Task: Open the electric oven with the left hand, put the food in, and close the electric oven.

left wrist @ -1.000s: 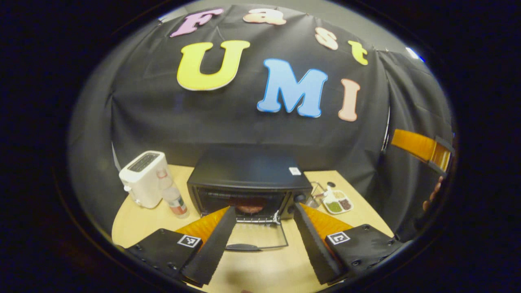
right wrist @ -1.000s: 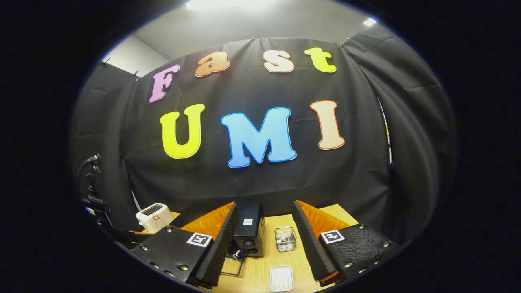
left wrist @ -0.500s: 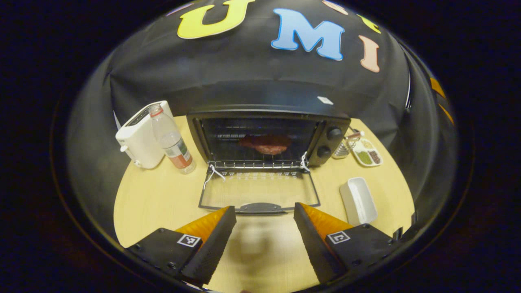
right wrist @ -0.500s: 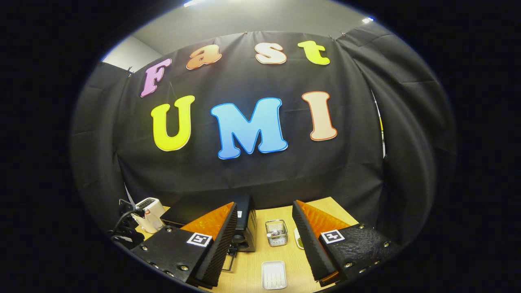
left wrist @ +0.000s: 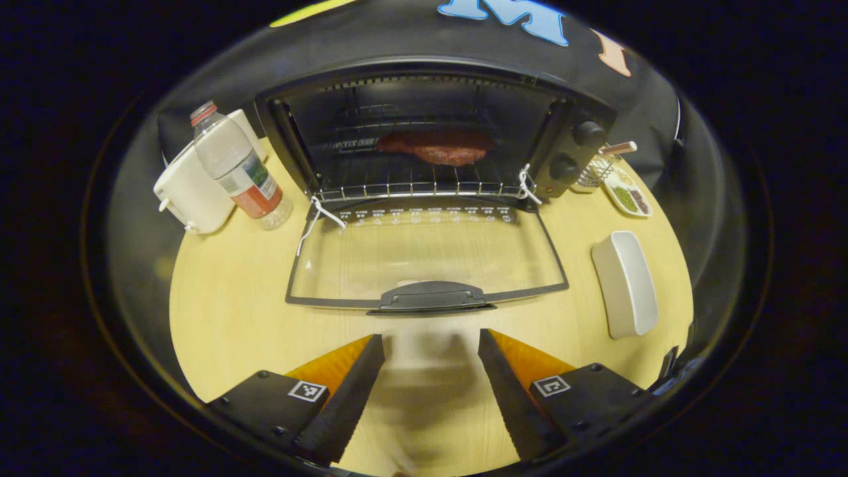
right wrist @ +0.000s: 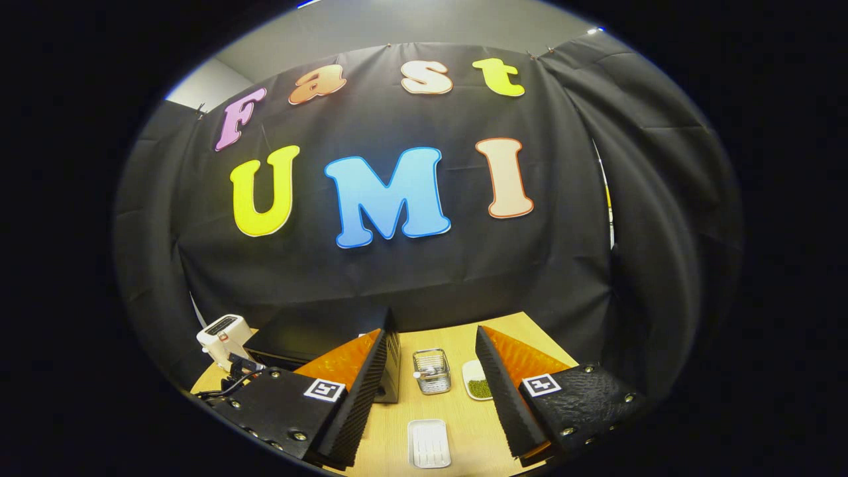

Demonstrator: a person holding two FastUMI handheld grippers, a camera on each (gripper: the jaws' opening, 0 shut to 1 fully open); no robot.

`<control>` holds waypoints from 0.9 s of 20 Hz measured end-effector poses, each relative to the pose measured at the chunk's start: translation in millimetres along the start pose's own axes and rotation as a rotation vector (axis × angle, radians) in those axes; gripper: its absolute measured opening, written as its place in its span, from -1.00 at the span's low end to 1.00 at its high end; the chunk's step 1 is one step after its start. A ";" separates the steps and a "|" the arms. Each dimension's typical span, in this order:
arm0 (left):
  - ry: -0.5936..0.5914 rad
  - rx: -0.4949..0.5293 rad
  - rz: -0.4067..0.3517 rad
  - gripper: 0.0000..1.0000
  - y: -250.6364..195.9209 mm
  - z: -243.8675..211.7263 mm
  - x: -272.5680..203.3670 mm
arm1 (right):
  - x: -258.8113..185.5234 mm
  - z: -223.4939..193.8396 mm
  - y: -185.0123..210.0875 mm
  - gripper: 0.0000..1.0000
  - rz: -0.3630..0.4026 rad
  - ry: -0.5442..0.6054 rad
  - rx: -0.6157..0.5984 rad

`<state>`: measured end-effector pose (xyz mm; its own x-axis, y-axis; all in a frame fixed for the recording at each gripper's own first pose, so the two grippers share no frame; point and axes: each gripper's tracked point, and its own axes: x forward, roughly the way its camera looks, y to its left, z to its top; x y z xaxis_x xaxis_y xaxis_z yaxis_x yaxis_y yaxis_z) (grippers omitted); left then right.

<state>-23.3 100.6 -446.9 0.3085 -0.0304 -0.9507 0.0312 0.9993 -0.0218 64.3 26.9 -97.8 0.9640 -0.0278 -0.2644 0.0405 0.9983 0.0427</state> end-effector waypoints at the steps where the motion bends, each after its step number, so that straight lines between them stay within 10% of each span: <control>1: 0.013 -0.007 0.000 0.94 0.9 -0.3 5.1 | 0.1 -0.2 -1.6 0.65 -0.004 0.001 -0.002; 18: -0.040 -0.003 0.001 0.93 6.2 17.2 -7.6 | 1.7 5.2 6.1 0.65 -0.006 -0.014 -0.010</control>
<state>-9.1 106.6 -434.5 0.3462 -0.0299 -0.9377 0.0276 0.9994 -0.0217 67.6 32.7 -93.0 0.9674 -0.0349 -0.2509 0.0440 0.9986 0.0309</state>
